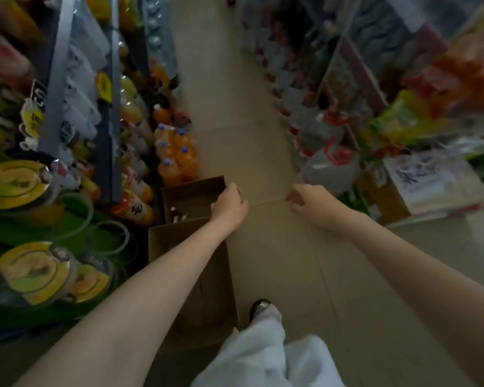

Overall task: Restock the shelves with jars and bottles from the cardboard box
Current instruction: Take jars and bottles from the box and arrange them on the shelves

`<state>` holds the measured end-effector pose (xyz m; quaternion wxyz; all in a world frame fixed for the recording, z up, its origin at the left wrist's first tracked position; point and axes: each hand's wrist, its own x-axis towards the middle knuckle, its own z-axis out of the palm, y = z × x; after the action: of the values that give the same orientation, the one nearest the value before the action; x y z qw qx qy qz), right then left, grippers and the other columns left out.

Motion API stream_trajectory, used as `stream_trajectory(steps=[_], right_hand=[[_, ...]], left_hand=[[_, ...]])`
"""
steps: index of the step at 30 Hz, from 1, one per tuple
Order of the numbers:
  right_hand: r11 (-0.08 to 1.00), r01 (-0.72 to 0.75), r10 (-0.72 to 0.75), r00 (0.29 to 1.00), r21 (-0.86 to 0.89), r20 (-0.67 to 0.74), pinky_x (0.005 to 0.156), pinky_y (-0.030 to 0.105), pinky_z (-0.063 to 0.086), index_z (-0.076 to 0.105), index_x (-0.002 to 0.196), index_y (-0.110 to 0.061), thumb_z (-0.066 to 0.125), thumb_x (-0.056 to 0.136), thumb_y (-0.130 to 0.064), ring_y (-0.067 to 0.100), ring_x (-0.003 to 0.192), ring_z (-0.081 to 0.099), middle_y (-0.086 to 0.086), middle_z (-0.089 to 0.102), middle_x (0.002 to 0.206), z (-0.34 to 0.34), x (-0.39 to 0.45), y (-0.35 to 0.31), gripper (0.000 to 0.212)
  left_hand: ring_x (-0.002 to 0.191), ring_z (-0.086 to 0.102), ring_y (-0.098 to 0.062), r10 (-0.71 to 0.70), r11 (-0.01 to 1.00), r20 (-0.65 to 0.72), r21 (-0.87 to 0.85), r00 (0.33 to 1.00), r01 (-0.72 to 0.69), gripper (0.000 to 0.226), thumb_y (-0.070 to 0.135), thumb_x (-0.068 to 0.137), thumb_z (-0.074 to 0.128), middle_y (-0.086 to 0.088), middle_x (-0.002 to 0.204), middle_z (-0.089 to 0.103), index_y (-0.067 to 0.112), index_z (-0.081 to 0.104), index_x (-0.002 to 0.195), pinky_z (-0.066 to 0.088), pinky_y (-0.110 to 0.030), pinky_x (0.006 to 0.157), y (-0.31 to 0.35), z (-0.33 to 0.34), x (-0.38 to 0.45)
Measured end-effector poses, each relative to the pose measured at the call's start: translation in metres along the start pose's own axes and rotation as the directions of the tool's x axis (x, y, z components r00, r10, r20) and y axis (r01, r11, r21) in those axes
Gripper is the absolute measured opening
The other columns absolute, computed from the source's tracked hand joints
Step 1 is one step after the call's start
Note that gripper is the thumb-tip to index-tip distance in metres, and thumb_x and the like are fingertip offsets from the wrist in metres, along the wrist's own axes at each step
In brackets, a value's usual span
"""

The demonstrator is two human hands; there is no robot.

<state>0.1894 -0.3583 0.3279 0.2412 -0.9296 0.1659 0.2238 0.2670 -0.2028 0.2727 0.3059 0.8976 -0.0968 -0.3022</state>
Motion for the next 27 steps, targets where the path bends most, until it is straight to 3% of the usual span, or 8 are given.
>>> stream_trajectory(steps=[4,7,10,14,18,21,25,27], right_hand=[[0.992,0.124,-0.12,0.982,-0.018,0.147,0.082,0.026,0.042,0.058,0.116,-0.009,0.052,0.089,-0.012,0.025,0.105,0.058,0.009,0.063,0.112,0.012,0.093,-0.007,0.027],[0.979,0.205,-0.196,0.947,-0.012,0.256,0.082,0.026,0.042,0.058,0.115,-0.008,0.052,0.09,-0.012,0.026,0.107,0.058,0.011,0.063,0.114,0.034,0.17,-0.008,0.026],[0.974,0.226,-0.213,0.916,0.001,0.34,0.087,0.032,0.045,0.058,0.116,-0.005,0.053,0.092,-0.013,0.027,0.108,0.057,0.014,0.061,0.117,0.063,0.245,-0.012,0.026],[0.971,0.234,-0.233,0.89,0.045,0.392,0.087,0.031,0.046,0.053,0.12,-0.005,0.055,0.093,-0.015,0.025,0.11,0.056,0.012,0.058,0.12,0.118,0.333,-0.017,0.03],[0.966,0.254,-0.251,0.853,0.058,0.458,0.092,0.032,0.048,0.05,0.125,-0.007,0.057,0.091,-0.014,0.023,0.111,0.055,0.01,0.057,0.122,0.203,0.406,-0.019,0.035],[0.932,0.362,-0.312,0.817,-0.012,0.484,0.099,0.033,0.045,0.043,0.135,-0.013,0.057,0.091,-0.019,0.021,0.12,0.05,0.007,0.05,0.132,0.279,0.462,-0.022,0.046],[0.829,0.558,-0.452,0.707,-0.038,0.544,0.109,0.035,0.03,0.036,0.142,-0.017,0.051,0.094,-0.017,0.027,0.139,0.028,0.011,0.029,0.15,0.373,0.527,-0.037,0.05],[0.774,0.632,-0.498,0.651,-0.046,0.573,0.107,0.036,0.034,0.036,0.142,-0.023,0.052,0.093,-0.016,0.029,0.136,0.031,0.012,0.016,0.154,0.421,0.553,-0.045,0.052]], left_hand=[[0.096,0.057,-0.021,-0.16,0.983,-0.125,-0.112,0.979,0.146,0.017,0.012,0.093,0.049,0.0,0.094,0.054,0.014,0.05,0.11,0.047,-0.035,0.086,-0.026,-0.014,0.046],[0.093,0.055,-0.014,-0.24,0.968,-0.231,-0.128,0.943,0.215,0.011,0.016,0.092,0.052,0.0,0.1,0.057,0.02,0.055,0.102,0.047,-0.03,0.081,-0.063,-0.022,0.087],[0.098,0.058,-0.019,-0.375,0.927,-0.353,-0.147,0.857,0.345,0.006,0.021,0.09,0.057,-0.001,0.102,0.059,0.024,0.057,0.095,0.051,-0.042,0.086,-0.108,-0.028,0.123],[0.092,0.054,-0.016,-0.497,0.868,-0.418,-0.254,0.76,0.427,0.006,0.016,0.091,0.056,-0.006,0.106,0.057,0.02,0.055,0.096,0.046,-0.03,0.077,-0.166,-0.024,0.169],[0.09,0.052,-0.012,-0.501,0.865,-0.368,-0.24,0.783,0.44,0.018,0.014,0.091,0.056,-0.003,0.105,0.056,0.014,0.057,0.108,0.042,-0.019,0.068,-0.23,-0.003,0.225],[0.095,0.055,-0.015,-0.462,0.887,-0.302,-0.163,0.834,0.433,0.026,0.012,0.089,0.059,-0.003,0.108,0.055,0.014,0.055,0.114,0.048,-0.026,0.077,-0.278,0.014,0.277],[0.097,0.057,-0.015,-0.436,0.898,-0.282,-0.068,0.855,0.436,0.021,0.012,0.089,0.057,0.0,0.103,0.059,0.018,0.056,0.109,0.049,-0.03,0.081,-0.339,0.033,0.334],[0.093,0.057,-0.014,-0.42,0.903,-0.28,-0.036,0.863,0.428,0.016,0.014,0.089,0.057,0.002,0.098,0.059,0.021,0.055,0.104,0.048,-0.026,0.072,-0.366,0.039,0.353]])
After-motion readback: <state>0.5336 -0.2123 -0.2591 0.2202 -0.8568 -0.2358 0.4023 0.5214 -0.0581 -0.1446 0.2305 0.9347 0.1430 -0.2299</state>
